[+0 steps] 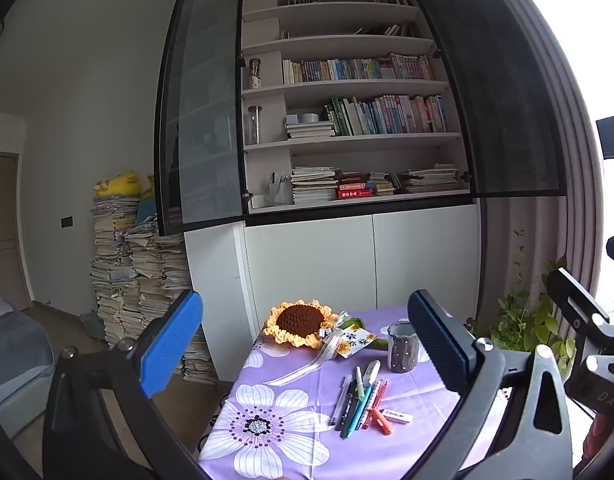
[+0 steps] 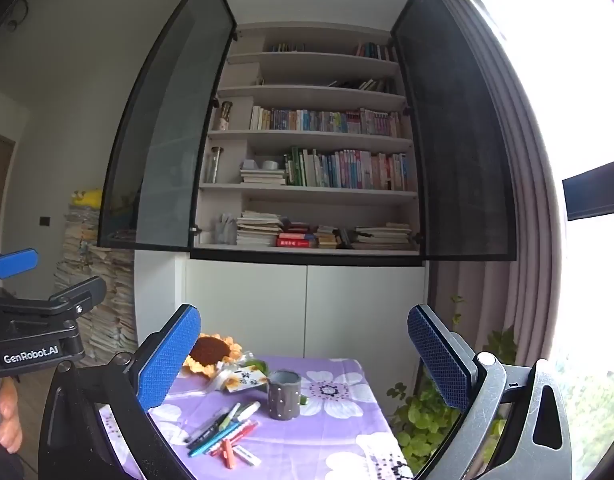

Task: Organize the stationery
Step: 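Move both tools toward the table with the pens and grey cup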

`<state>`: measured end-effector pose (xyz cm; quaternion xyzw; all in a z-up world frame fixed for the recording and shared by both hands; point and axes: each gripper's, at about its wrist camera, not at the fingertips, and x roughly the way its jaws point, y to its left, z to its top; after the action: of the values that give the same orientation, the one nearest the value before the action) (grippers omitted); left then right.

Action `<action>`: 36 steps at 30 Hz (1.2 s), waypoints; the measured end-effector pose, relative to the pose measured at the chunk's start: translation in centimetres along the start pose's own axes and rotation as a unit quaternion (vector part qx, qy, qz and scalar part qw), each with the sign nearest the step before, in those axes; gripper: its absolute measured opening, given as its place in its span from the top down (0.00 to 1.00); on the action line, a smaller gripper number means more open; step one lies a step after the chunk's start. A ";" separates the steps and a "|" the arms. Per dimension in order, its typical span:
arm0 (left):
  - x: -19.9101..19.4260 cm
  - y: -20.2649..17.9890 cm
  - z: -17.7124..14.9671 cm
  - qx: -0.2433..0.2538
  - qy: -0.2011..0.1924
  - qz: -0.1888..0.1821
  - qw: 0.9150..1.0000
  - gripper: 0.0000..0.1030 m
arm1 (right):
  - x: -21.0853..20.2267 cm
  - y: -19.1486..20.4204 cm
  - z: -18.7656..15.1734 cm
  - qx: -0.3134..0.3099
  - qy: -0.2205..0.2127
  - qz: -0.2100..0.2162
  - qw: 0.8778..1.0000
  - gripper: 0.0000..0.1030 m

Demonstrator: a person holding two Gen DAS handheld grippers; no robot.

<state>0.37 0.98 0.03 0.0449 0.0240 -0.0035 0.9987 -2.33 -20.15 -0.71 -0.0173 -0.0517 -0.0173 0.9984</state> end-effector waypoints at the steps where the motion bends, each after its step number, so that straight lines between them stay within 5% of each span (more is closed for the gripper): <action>1: 0.1 0.1 -0.1 -0.001 0.001 -0.001 1.000 0.01 | 0.1 0.0 -0.1 0.001 0.002 -0.001 1.000 0.00; 36: 2.1 -0.2 -1.0 -0.004 0.010 -0.042 0.999 0.01 | 1.7 0.4 -0.5 0.019 0.045 -0.027 0.998 0.00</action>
<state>2.38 0.88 -1.09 0.0400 0.0357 -0.0449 0.9976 -0.53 -19.87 -1.07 0.0036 -0.0074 -0.0442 0.9990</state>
